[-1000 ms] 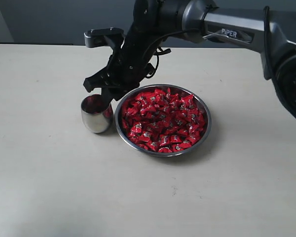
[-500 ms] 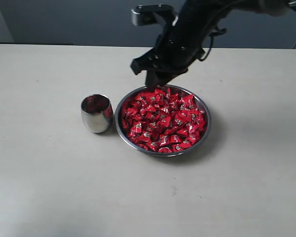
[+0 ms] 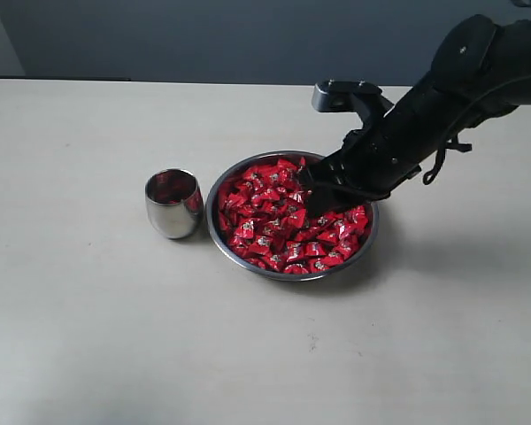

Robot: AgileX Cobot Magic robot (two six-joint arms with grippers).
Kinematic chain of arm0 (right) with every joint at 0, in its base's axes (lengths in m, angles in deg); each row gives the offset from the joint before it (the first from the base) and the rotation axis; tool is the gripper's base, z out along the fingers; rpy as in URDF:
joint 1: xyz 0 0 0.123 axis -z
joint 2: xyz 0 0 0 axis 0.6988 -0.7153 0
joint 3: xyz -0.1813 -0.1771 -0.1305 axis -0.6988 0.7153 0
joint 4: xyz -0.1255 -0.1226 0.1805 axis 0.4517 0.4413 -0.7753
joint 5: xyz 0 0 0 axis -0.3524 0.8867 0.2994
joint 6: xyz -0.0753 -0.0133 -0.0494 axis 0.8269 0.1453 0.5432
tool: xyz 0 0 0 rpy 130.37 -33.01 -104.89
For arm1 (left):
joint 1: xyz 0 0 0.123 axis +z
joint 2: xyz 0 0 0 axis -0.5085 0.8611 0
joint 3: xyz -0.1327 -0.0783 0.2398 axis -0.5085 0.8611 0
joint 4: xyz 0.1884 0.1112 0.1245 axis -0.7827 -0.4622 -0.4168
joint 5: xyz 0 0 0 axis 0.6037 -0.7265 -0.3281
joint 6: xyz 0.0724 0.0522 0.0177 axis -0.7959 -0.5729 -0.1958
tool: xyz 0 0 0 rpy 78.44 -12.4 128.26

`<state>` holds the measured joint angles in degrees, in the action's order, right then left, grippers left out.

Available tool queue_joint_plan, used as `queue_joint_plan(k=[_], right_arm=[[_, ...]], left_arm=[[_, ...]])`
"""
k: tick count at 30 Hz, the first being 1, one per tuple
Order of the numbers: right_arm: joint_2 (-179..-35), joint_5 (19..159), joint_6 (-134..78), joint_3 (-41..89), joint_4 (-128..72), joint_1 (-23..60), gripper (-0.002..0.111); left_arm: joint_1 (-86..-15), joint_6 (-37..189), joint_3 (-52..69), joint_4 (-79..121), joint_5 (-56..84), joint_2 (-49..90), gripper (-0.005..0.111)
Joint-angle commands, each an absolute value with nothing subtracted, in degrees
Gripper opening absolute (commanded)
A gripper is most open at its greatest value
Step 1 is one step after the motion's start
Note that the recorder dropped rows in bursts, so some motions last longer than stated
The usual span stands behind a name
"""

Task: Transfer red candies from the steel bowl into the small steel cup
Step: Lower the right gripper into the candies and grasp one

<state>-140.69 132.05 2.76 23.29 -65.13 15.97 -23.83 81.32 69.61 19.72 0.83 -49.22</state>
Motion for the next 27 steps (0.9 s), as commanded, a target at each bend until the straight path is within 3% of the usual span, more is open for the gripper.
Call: queue_joint_plan(k=[1,17,21,24,27], right_arm=[[-143.5,129.6,5.7,22.9,-69.7,16.3,0.044],[-153.9,127.7,5.8,17.4,-76.1,16.3,0.041],[-154.5,127.2,5.8,17.4,-77.5,16.3,0.023],[-154.2,127.0,5.8,17.4,-77.8,16.3,0.002],[-153.2,127.2,5.8,17.4,-77.2,16.3,-0.001]], left_arm=[[-23.7,81.4,69.1,19.6,0.9,-49.5,0.0],[-23.7,81.4,69.1,19.6,0.9,-49.5,0.0],[-23.7,81.4,69.1,19.6,0.9,-49.5,0.0],[-23.7,81.4,69.1,19.6,0.9,-49.5,0.0],[-23.7,81.4,69.1,19.6,0.9,-49.5,0.0]])
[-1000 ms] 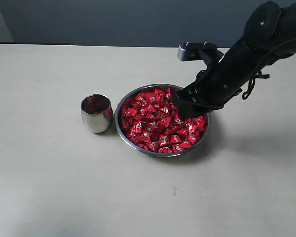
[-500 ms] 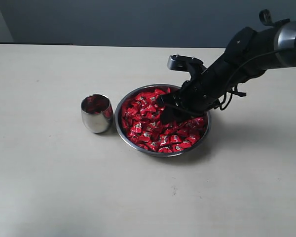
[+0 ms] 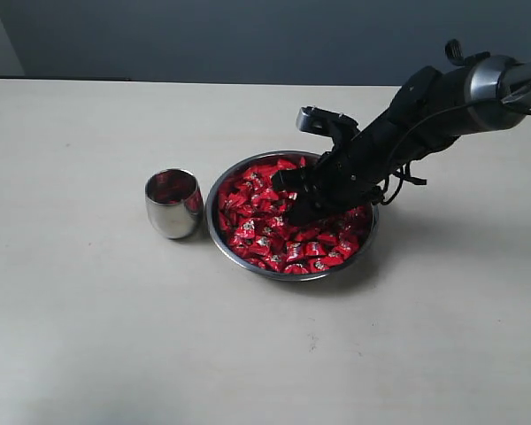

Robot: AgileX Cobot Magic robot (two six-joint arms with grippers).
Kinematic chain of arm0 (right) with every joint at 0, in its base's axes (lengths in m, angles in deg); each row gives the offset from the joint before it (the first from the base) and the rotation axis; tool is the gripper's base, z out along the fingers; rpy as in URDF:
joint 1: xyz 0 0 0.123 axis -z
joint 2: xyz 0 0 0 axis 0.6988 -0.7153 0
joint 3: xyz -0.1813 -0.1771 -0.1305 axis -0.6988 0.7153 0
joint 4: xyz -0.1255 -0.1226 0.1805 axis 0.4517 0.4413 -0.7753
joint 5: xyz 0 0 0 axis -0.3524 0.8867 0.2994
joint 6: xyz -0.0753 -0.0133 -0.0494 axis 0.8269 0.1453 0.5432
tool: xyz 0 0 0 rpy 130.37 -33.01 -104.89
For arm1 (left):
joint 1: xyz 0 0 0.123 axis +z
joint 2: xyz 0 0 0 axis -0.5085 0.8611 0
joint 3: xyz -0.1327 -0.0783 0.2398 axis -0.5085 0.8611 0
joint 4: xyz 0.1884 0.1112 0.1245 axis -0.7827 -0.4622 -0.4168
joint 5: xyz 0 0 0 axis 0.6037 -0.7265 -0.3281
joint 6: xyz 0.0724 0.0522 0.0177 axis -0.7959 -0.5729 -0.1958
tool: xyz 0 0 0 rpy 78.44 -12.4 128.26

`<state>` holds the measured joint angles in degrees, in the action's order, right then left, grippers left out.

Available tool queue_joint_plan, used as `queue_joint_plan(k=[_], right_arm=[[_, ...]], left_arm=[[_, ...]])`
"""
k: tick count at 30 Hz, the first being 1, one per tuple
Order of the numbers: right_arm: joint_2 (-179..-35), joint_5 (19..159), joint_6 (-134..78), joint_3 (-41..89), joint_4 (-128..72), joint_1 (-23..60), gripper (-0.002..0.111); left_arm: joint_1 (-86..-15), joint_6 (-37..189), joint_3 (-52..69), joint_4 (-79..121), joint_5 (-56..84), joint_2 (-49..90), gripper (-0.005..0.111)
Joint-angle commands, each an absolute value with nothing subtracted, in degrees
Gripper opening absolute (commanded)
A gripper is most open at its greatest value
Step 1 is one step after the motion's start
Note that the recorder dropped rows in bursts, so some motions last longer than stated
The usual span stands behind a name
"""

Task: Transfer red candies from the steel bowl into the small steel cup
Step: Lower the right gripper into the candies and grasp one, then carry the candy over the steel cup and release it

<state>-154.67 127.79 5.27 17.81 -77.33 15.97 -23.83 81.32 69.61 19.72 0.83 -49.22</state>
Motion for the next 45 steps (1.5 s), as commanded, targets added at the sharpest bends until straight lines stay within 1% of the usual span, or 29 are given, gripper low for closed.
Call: queue_joint_plan(k=[1,7,10,12,14,15,16,19,22,23,24,25,26,31,36,39,42,45], right_arm=[[-152.6,127.2,5.8,17.4,-76.9,16.3,-0.001],[-148.5,129.8,5.2,17.4,-71.3,16.3,-0.001],[-148.9,129.7,5.0,17.4,-69.3,16.3,-0.001],[-150.2,128.8,5.0,17.5,-69.2,16.3,0.008],[-150.9,128.5,5.0,17.5,-69.2,16.3,0.023],[-150.9,128.5,5.0,17.5,-69.2,16.3,0.028],[-150.9,128.5,5.0,17.5,-69.2,16.3,0.029],[-150.9,128.5,5.0,17.5,-69.2,16.3,0.026],[-151.0,128.3,5.0,17.5,-69.2,16.3,0.026],[-151.1,128.3,4.8,17.5,-69.2,16.3,0.023],[-151.2,128.3,4.8,17.5,-69.2,16.3,0.019],[-151.2,128.5,4.8,17.5,-68.8,16.3,0.003],[-151.2,128.8,4.7,17.5,-68.8,16.3,0.0],[-150.6,131.3,4.3,17.5,-68.6,16.3,0.0],[-145.8,134.0,4.2,17.5,-69.6,16.2,-0.001],[-142.0,134.9,5.2,17.4,-74.4,15.9,-0.001],[-140.3,134.8,7.9,16.5,-78.7,14.1,-0.001],[-141.5,134.9,7.8,12.6,-78.8,10.8,-0.001]], left_arm=[[-23.7,81.4,69.1,19.6,0.9,-49.5,0.0],[-23.7,81.4,69.1,19.6,0.9,-49.5,0.0],[-23.7,81.4,69.1,19.6,0.9,-49.5,0.0],[-23.7,81.4,69.1,19.6,0.9,-49.5,0.0],[-23.7,81.4,69.1,19.6,0.9,-49.5,0.0],[-23.7,81.4,69.1,19.6,0.9,-49.5,0.0],[-23.7,81.4,69.1,19.6,0.9,-49.5,0.0],[-23.7,81.4,69.1,19.6,0.9,-49.5,0.0],[-23.7,81.4,69.1,19.6,0.9,-49.5,0.0],[-23.7,81.4,69.1,19.6,0.9,-49.5,0.0],[-23.7,81.4,69.1,19.6,0.9,-49.5,0.0],[-23.7,81.4,69.1,19.6,0.9,-49.5,0.0],[-23.7,81.4,69.1,19.6,0.9,-49.5,0.0],[-23.7,81.4,69.1,19.6,0.9,-49.5,0.0],[-23.7,81.4,69.1,19.6,0.9,-49.5,0.0],[-23.7,81.4,69.1,19.6,0.9,-49.5,0.0],[-23.7,81.4,69.1,19.6,0.9,-49.5,0.0],[-23.7,81.4,69.1,19.6,0.9,-49.5,0.0]])
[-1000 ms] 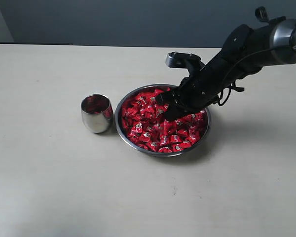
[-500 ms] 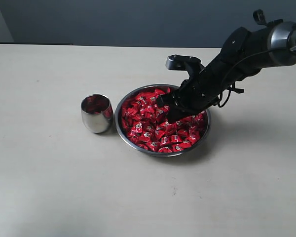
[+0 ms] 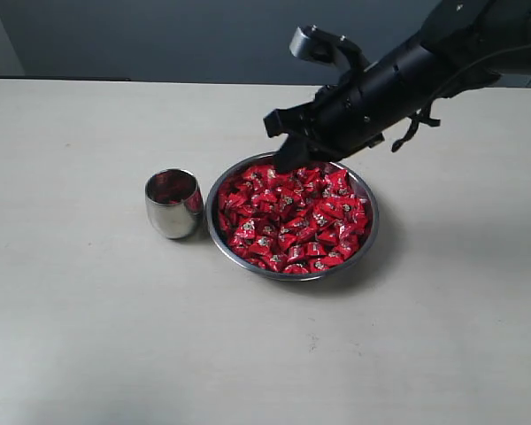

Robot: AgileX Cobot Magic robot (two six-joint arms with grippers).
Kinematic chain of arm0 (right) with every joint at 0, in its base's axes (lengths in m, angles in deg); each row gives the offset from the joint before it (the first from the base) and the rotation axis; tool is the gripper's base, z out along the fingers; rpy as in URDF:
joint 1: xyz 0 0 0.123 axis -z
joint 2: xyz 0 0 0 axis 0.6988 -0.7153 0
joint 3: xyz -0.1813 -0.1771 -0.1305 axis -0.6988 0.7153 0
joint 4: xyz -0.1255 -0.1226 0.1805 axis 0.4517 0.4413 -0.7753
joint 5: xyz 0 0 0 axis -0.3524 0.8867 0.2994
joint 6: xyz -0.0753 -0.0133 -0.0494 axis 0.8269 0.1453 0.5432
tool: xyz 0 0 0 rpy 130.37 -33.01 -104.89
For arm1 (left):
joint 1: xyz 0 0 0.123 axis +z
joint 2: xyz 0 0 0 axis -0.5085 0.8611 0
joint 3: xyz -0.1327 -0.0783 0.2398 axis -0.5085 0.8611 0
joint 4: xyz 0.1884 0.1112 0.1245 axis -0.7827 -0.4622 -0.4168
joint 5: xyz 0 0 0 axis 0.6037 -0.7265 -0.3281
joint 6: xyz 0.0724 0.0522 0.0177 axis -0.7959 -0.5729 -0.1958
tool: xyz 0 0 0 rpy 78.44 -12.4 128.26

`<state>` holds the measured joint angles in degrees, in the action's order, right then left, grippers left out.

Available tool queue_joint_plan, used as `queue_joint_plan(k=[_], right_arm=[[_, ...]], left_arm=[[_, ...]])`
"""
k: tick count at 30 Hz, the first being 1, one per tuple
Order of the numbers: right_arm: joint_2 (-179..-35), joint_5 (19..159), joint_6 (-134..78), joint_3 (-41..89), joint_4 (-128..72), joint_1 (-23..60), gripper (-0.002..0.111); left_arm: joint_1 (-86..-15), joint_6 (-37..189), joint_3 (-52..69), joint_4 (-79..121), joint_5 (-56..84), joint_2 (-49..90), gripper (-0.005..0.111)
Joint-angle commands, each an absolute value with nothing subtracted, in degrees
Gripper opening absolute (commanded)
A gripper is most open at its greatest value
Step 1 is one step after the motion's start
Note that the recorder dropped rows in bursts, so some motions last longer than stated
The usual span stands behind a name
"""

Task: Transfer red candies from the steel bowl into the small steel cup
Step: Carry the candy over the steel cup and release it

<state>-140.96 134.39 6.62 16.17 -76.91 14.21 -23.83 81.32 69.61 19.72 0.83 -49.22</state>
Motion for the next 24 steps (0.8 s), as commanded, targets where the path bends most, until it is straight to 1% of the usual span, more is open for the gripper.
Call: queue_joint_plan(k=[1,5,9,14,19,20,22,24], right_arm=[[-142.5,135.0,7.8,10.9,-78.8,9.6,-0.001],[-147.8,135.0,7.8,3.5,-78.0,5.4,-0.001],[-153.0,135.5,5.2,-3.9,-74.3,2.9,-0.001],[-160.1,138.4,2.1,-13.7,-68.0,0.9,-0.001],[-164.7,139.7,-2.1,-18.4,-60.9,0.4,-0.001],[-165.0,139.9,-2.7,-18.7,-60.5,0.4,0.001],[-165.0,139.9,-3.2,-18.7,-60.5,0.4,0.009],[-164.9,140.3,-3.6,-18.7,-60.5,0.4,0.02]], left_arm=[[-23.7,81.4,69.1,19.6,0.9,-49.5,0.0],[-23.7,81.4,69.1,19.6,0.9,-49.5,0.0],[-23.7,81.4,69.1,19.6,0.9,-49.5,0.0],[-23.7,81.4,69.1,19.6,0.9,-49.5,0.0],[-23.7,81.4,69.1,19.6,0.9,-49.5,0.0],[-23.7,81.4,69.1,19.6,0.9,-49.5,0.0],[-23.7,81.4,69.1,19.6,0.9,-49.5,0.0],[-23.7,81.4,69.1,19.6,0.9,-49.5,0.0]])
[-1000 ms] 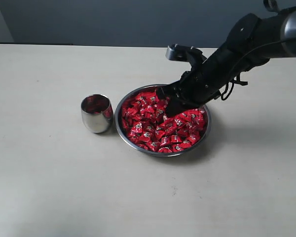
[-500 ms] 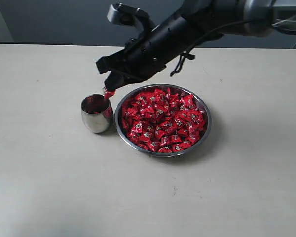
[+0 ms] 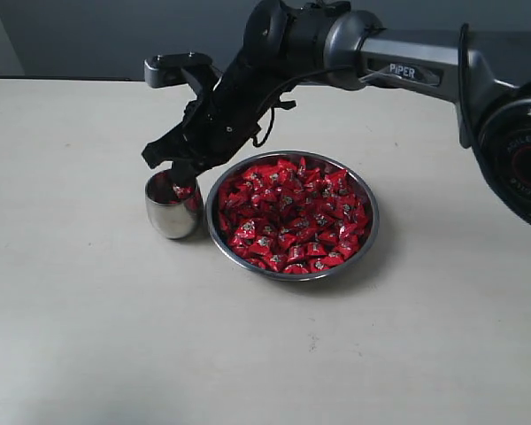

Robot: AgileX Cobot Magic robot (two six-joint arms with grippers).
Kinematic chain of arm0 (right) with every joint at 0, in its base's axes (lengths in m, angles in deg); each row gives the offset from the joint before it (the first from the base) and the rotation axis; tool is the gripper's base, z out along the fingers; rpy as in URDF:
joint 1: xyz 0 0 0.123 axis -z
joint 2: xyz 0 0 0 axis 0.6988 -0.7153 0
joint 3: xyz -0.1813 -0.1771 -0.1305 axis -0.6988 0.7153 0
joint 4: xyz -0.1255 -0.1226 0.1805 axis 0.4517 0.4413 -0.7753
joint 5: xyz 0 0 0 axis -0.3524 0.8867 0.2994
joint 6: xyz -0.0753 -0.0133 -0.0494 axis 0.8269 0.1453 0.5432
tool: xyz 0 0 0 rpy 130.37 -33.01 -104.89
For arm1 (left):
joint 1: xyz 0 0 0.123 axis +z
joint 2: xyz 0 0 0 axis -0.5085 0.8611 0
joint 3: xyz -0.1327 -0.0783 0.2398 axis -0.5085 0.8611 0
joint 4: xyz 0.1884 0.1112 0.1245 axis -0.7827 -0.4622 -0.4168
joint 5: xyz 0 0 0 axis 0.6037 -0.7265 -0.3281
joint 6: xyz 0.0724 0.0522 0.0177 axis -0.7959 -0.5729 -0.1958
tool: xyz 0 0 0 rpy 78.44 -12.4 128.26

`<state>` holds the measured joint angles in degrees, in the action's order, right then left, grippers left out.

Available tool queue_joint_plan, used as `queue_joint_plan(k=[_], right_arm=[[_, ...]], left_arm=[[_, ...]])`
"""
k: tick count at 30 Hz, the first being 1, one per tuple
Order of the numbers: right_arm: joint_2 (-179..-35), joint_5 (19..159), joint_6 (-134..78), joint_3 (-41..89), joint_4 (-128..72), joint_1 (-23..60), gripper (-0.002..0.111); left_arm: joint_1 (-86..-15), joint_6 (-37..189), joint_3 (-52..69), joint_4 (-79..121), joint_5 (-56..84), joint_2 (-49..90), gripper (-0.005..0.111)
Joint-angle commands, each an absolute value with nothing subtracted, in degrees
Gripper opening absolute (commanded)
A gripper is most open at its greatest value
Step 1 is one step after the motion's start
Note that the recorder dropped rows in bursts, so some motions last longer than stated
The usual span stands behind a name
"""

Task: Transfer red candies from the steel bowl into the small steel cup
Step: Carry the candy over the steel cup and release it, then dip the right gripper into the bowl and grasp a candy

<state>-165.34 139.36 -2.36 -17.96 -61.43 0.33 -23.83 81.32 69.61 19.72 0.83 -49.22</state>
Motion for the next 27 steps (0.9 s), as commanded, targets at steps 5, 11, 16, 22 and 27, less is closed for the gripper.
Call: queue_joint_plan(k=[5,11,16,22,27], right_arm=[[-162.4,142.4,-7.4,-18.7,-58.9,0.4,0.031],[-156.2,147.6,-12.7,-18.5,-48.2,0.4,0.031],[-153.4,150.4,-14.3,-15.7,-47.5,3.8,0.031],[-151.9,147.7,-15.2,-4.8,-48.4,9.7,0.031],[-151.9,142.5,-15.3,1.1,-50.0,11.2,0.031]], left_arm=[[-23.7,81.4,69.1,19.6,0.9,-49.5,0.0],[-23.7,81.4,69.1,19.6,0.9,-49.5,0.0],[-23.7,81.4,69.1,19.6,0.9,-49.5,0.0],[-23.7,81.4,69.1,19.6,0.9,-49.5,0.0],[-23.7,81.4,69.1,19.6,0.9,-49.5,0.0]])
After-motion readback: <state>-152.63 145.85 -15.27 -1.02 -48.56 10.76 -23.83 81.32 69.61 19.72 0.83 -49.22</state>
